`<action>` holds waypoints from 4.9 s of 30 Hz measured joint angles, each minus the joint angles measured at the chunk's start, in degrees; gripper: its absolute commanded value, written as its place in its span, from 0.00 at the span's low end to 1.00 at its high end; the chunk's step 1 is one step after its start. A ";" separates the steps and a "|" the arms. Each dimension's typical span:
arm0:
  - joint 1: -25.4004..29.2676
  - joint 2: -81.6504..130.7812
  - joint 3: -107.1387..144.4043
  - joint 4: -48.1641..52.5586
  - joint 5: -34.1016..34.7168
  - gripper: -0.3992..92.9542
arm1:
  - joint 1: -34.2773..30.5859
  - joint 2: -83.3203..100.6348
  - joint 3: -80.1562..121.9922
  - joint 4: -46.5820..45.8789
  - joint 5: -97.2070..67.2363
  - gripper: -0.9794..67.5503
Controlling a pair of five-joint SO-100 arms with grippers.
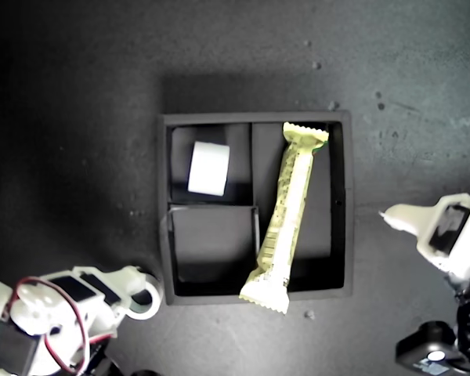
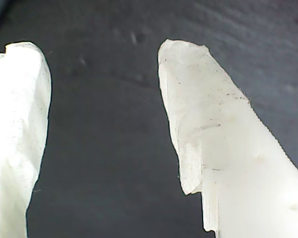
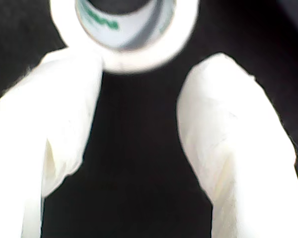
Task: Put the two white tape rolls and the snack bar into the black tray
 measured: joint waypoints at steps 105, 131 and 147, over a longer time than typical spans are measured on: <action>-13.36 -45.09 -76.46 40.08 16.35 0.00 | 6.94 111.80 124.54 -28.56 32.70 0.01; -16.00 -18.19 -48.69 40.08 13.97 0.04 | 7.82 111.80 124.54 -26.81 35.68 0.09; -22.15 69.08 47.72 14.41 3.87 0.00 | 10.20 111.80 124.54 -26.19 36.91 0.10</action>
